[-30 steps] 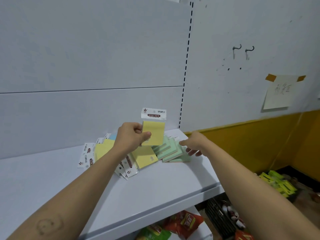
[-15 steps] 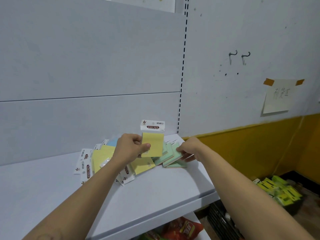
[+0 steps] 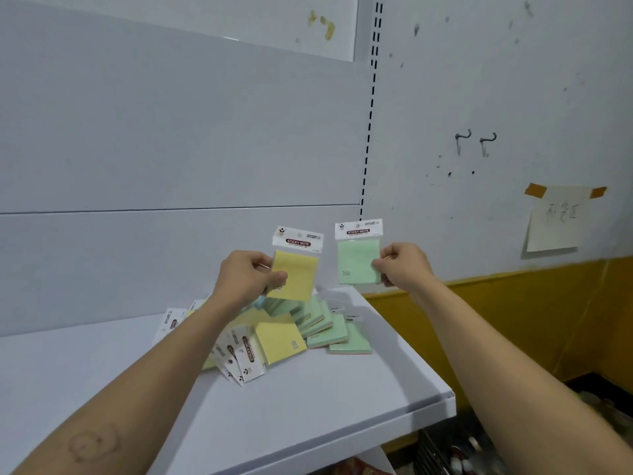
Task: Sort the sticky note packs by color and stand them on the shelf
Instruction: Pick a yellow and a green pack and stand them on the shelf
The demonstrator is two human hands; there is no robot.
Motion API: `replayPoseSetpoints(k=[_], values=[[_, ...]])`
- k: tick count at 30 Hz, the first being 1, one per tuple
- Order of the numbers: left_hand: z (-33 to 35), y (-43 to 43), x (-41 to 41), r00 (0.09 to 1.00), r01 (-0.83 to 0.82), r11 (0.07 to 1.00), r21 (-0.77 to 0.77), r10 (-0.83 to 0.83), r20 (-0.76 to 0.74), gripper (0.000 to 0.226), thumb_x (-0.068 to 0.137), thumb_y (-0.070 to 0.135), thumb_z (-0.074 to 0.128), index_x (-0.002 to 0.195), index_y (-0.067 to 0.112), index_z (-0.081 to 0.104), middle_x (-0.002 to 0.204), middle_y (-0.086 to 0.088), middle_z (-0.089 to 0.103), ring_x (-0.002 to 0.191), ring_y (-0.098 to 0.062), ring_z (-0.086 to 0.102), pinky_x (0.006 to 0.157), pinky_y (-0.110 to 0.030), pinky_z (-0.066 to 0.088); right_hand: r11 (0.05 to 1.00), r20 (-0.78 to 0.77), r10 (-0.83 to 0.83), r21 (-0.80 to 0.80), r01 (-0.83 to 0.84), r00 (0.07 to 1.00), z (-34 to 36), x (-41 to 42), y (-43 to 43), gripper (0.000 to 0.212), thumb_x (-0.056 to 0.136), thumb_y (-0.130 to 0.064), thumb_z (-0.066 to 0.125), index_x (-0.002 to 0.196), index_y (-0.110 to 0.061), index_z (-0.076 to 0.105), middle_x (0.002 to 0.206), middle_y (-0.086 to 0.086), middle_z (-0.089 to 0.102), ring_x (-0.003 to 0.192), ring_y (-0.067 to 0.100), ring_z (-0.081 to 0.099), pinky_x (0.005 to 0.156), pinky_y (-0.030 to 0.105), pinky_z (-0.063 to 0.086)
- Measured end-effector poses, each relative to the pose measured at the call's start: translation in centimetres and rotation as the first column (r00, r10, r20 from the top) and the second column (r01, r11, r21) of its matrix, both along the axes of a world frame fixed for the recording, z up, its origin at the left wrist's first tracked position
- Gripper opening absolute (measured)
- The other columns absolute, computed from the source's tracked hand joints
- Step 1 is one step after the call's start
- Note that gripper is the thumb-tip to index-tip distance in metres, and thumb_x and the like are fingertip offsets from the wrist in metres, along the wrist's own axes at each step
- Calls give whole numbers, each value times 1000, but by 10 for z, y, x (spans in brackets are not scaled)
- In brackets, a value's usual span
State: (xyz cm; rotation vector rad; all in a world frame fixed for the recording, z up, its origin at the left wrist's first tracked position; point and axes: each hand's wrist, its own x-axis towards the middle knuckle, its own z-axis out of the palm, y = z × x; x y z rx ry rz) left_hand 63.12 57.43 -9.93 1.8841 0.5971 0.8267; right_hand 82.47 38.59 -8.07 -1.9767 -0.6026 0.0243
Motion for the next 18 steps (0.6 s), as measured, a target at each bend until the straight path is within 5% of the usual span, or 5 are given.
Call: replayPoseSetpoints(k=[10,18], values=[[24,46,-51,975,-202,979,-29,204,90,12,71,2,80,81,6,73,74,-11,73,63,-17,71,63,-29,59,968,3,187,171,-185,982,7,-19,57,14,79,2,70,76,-10,64,73,9,65,65,24,62,70,40,60],[27,88,-154,888,-454,889,-59,457,55,20,70,-6,79,86,2,72,78,-13,72,64,-19,72,59,-28,59,847,2,502,202,-492,865,-2,-89,159,23,79,8,69,73,-14,62,66,5,60,63,19,60,66,34,58]])
